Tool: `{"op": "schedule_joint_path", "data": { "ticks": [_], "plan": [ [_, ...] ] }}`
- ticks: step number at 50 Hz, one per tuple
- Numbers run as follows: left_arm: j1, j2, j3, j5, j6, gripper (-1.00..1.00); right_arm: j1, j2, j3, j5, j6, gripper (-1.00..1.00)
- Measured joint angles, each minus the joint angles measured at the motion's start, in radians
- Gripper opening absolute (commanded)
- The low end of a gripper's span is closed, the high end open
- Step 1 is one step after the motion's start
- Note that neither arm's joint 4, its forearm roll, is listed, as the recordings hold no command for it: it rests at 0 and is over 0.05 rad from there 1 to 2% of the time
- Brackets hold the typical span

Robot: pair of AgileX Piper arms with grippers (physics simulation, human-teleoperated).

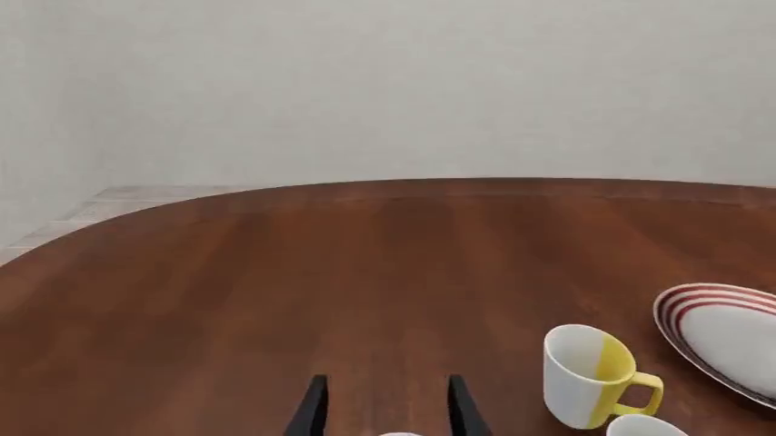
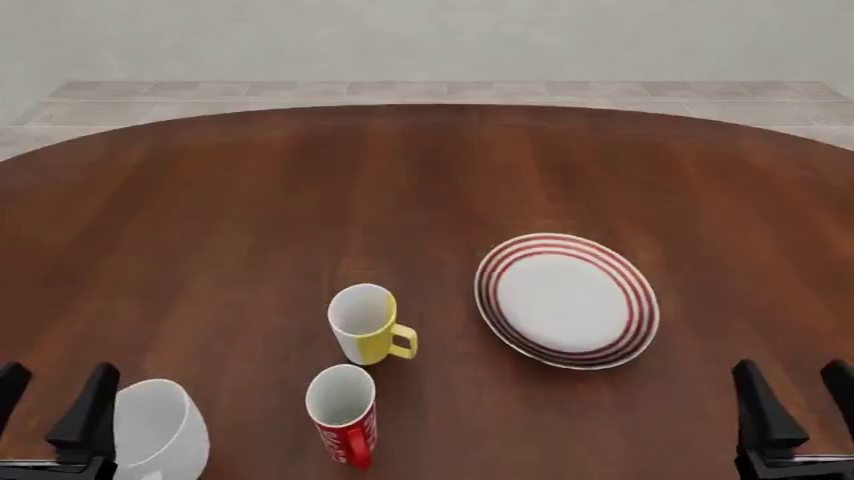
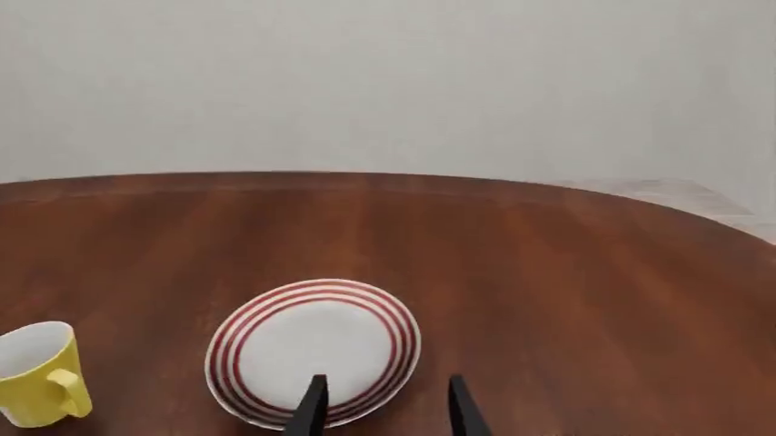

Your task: Pick up the red mug and put it on the plate

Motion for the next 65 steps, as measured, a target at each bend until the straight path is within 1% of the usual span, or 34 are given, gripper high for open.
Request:
{"op": "schedule_joint_path", "data": {
  "ticks": [12, 16, 19, 26, 33, 41, 47, 49, 55, 61, 65],
  "plan": [
    [0.000, 0.003, -0.002, -0.001, 0.000, 1.00, -0.019, 0.188, 0.000, -0.142, 0.017, 1.00],
    [0.000, 0.004, -0.002, -0.001, 0.000, 1.00, -0.019, 0.214, -0.011, -0.150, 0.018, 1.00],
    [0.000, 0.004, -0.002, -0.001, 0.000, 1.00, -0.017, 0.220, -0.033, -0.131, 0.020, 1.00],
    [0.000, 0.004, -0.002, -0.001, 0.000, 1.00, -0.001, 0.243, -0.141, -0.035, 0.001, 1.00],
    [0.000, 0.004, -0.003, -0.001, 0.000, 1.00, 0.033, 0.248, -0.280, 0.123, -0.021, 1.00],
    [0.000, 0.004, -0.003, -0.001, 0.000, 1.00, 0.095, 0.289, -0.443, 0.319, -0.010, 1.00],
    [0.000, 0.004, -0.003, -0.001, 0.000, 1.00, 0.145, 0.347, -0.533, 0.428, -0.009, 1.00],
    [0.000, 0.004, -0.003, -0.001, 0.000, 1.00, 0.167, 0.367, -0.557, 0.456, -0.008, 1.00],
    [0.000, 0.005, -0.003, -0.001, 0.000, 1.00, 0.242, 0.441, -0.620, 0.517, 0.021, 1.00],
    [0.000, 0.005, -0.003, -0.001, 0.000, 1.00, 0.326, 0.512, -0.670, 0.552, 0.047, 1.00],
    [0.000, 0.005, -0.003, -0.001, 0.000, 1.00, 0.367, 0.550, -0.696, 0.569, 0.063, 1.00]
  ]
}}
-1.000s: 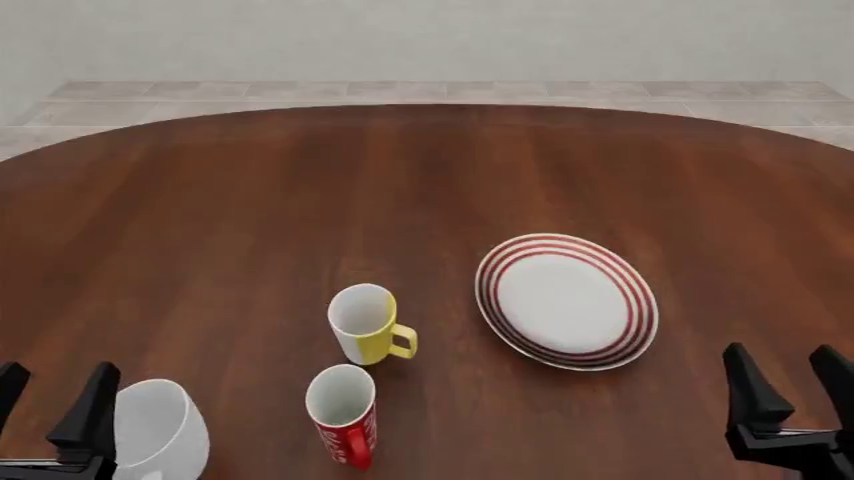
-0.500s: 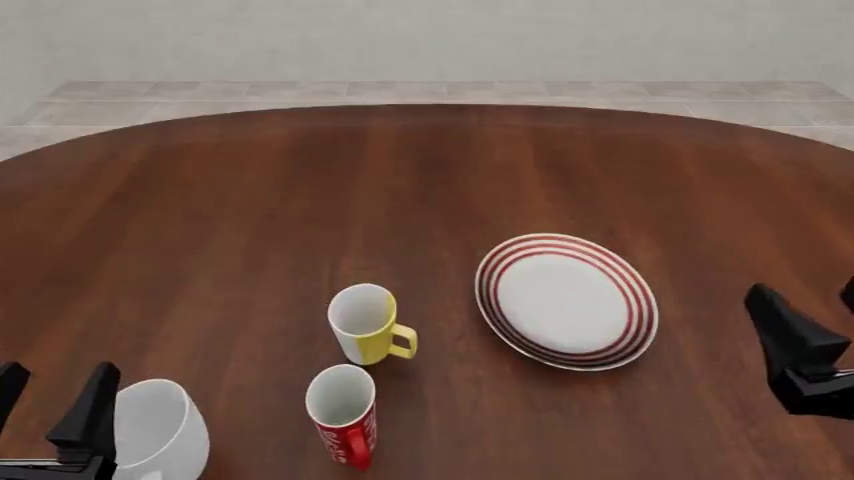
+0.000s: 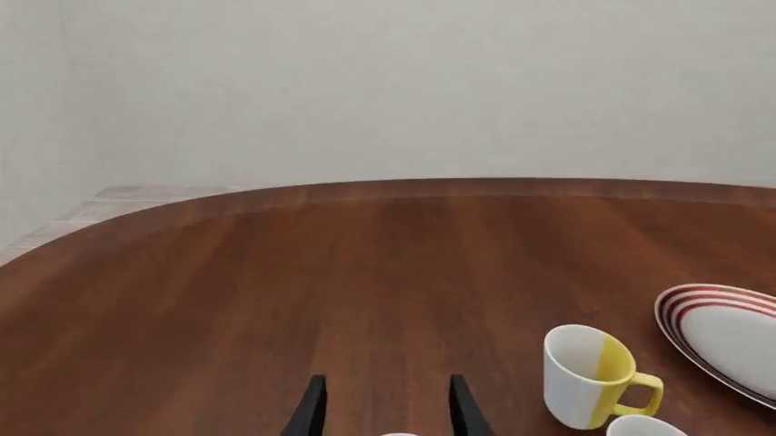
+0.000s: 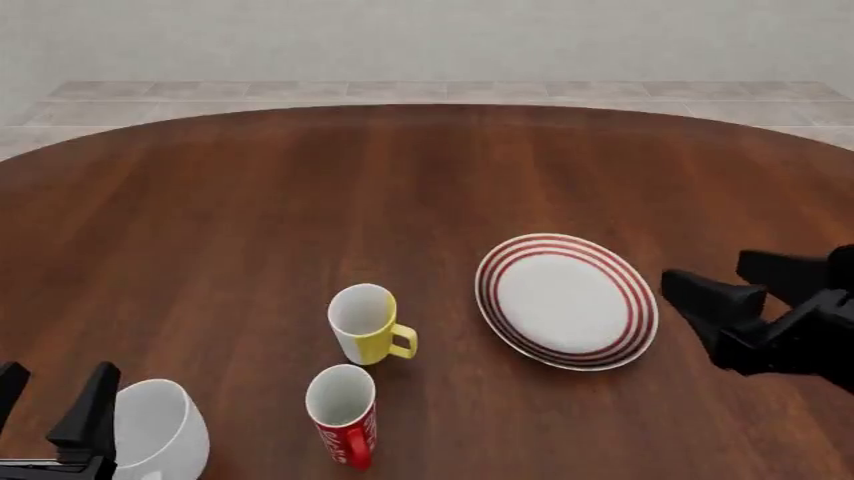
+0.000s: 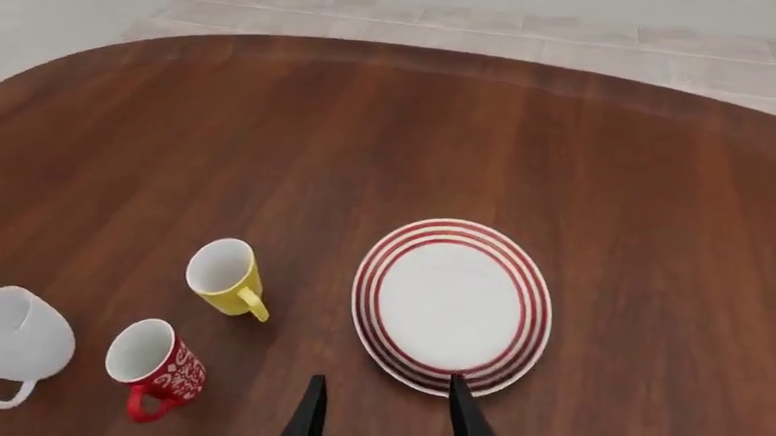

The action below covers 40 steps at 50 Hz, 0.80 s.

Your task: Pick up the red mug and put it on the plate

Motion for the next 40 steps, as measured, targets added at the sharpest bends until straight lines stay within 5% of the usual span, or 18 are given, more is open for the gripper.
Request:
{"op": "schedule_joint_path", "data": {
  "ticks": [20, 40],
  "plan": [
    [0.000, 0.000, 0.000, 0.000, 0.000, 1.00, 0.122, 0.170, -0.100, 0.071, 0.106, 1.00],
    [0.000, 0.000, 0.000, 0.000, 0.000, 1.00, 0.238, 0.341, -0.131, 0.036, 0.201, 1.00]
  ]
}}
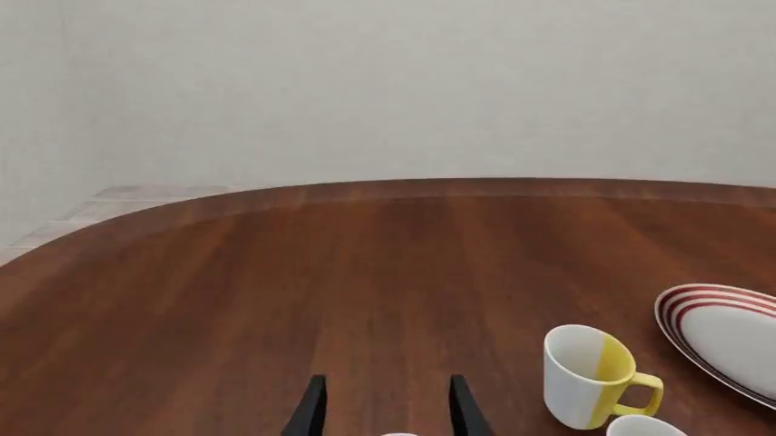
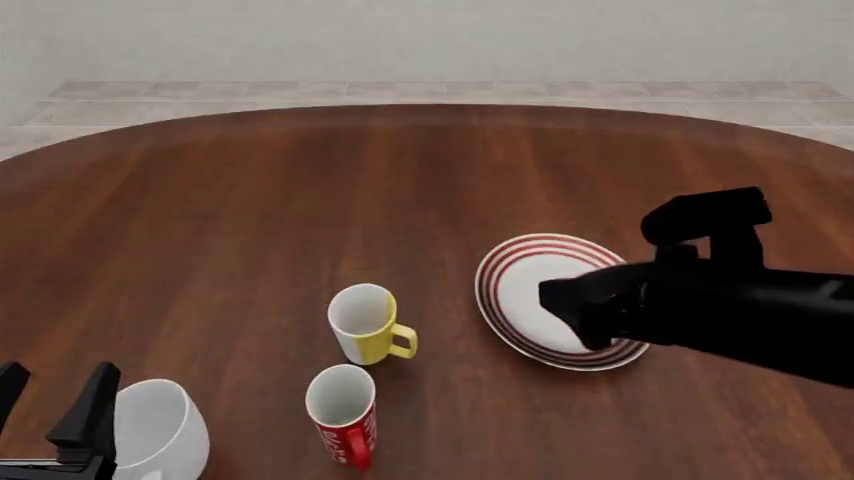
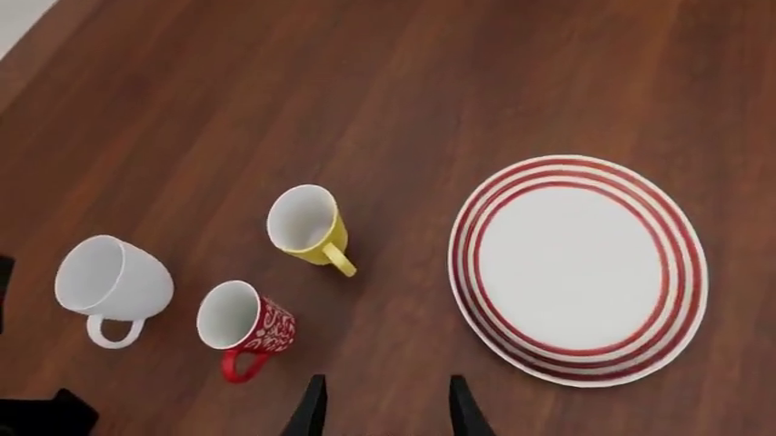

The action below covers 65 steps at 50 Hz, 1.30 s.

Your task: Pick up the red mug and put it on the plate

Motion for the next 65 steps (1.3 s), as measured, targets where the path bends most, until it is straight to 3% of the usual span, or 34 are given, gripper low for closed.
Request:
{"op": "schedule_joint_path", "data": {
  "ticks": [65],
  "plan": [
    [0.000, 0.000, 0.000, 0.000, 0.000, 1.00, 0.237, 0.341, 0.003, -0.161, 0.150, 1.00]
  ]
}}
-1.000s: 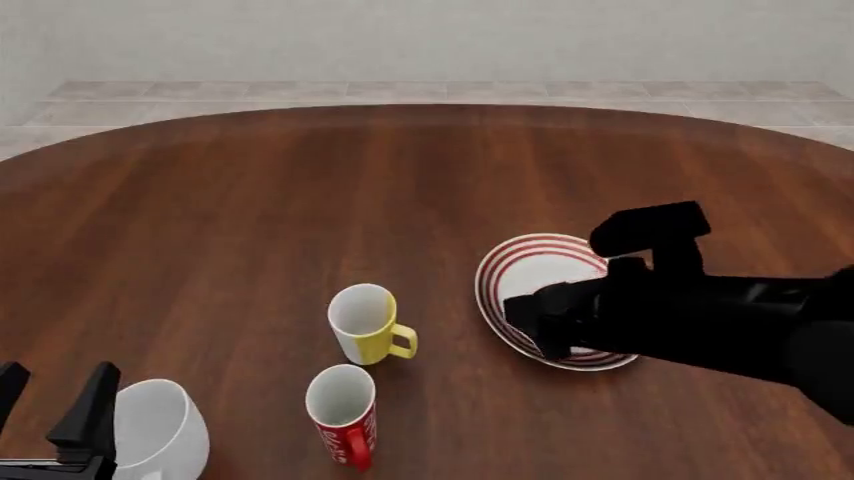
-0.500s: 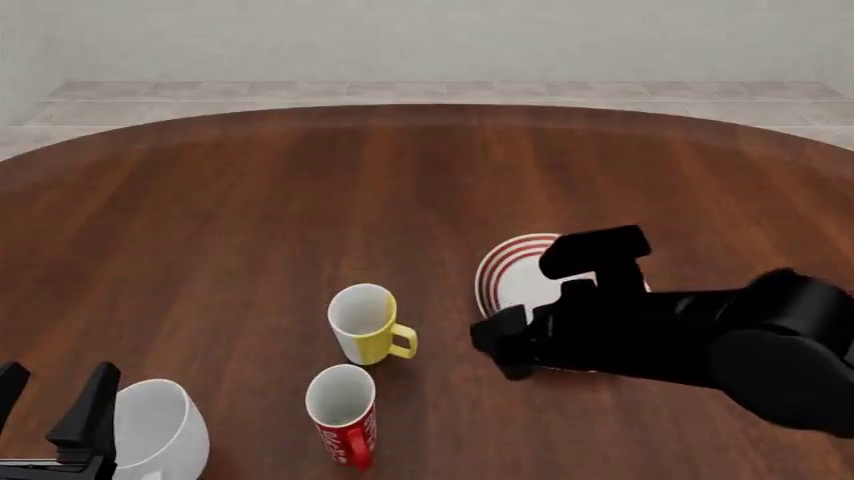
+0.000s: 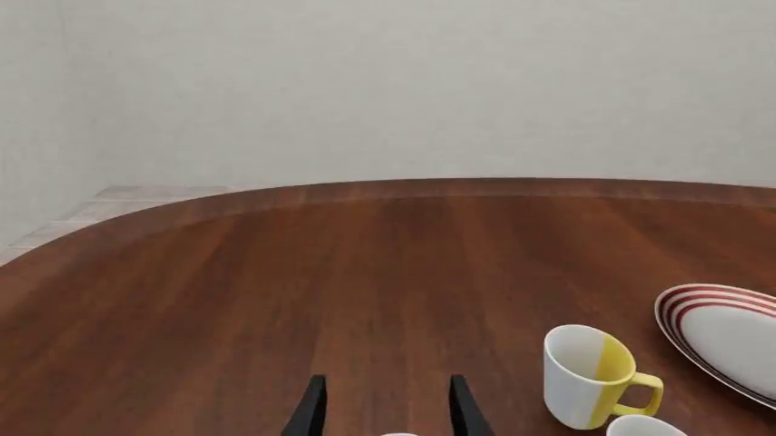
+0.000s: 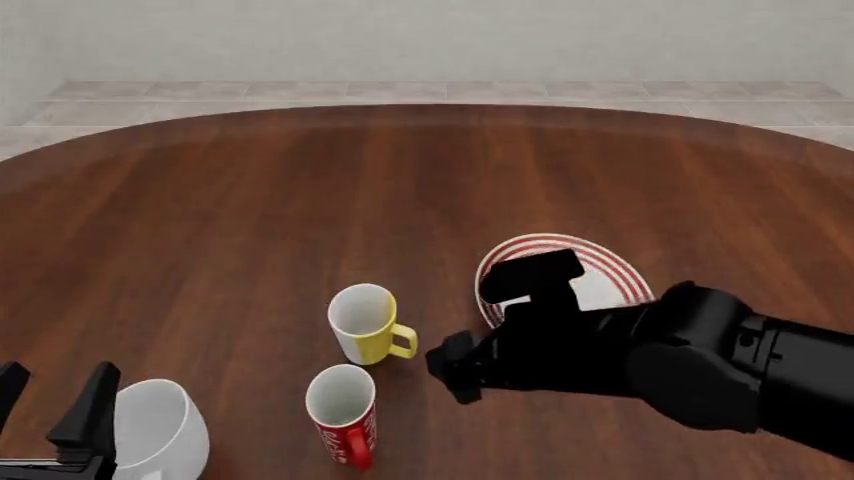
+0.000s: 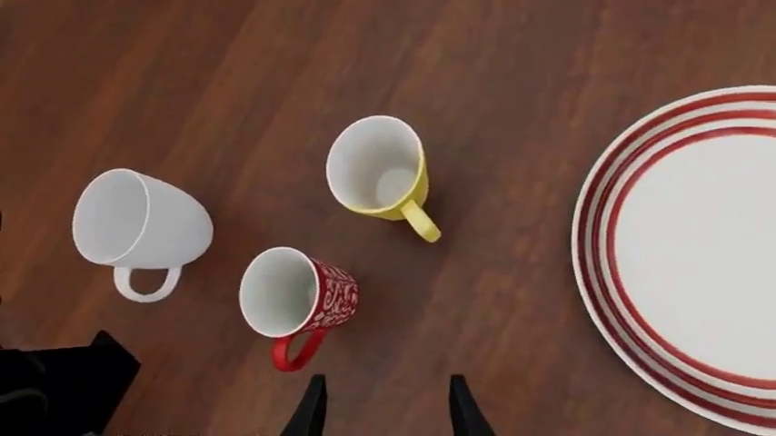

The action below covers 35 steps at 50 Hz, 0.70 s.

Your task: Pick up the red mug and put it on the plate

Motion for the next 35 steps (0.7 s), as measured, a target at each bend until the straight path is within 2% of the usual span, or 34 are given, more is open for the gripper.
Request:
{"op": "schedule_joint_path", "data": {
  "ticks": [35],
  "plan": [
    [0.000, 0.000, 0.000, 0.000, 0.000, 1.00, 0.120, 0.136, -0.018, -0.066, 0.085, 1.00]
  ]
}}
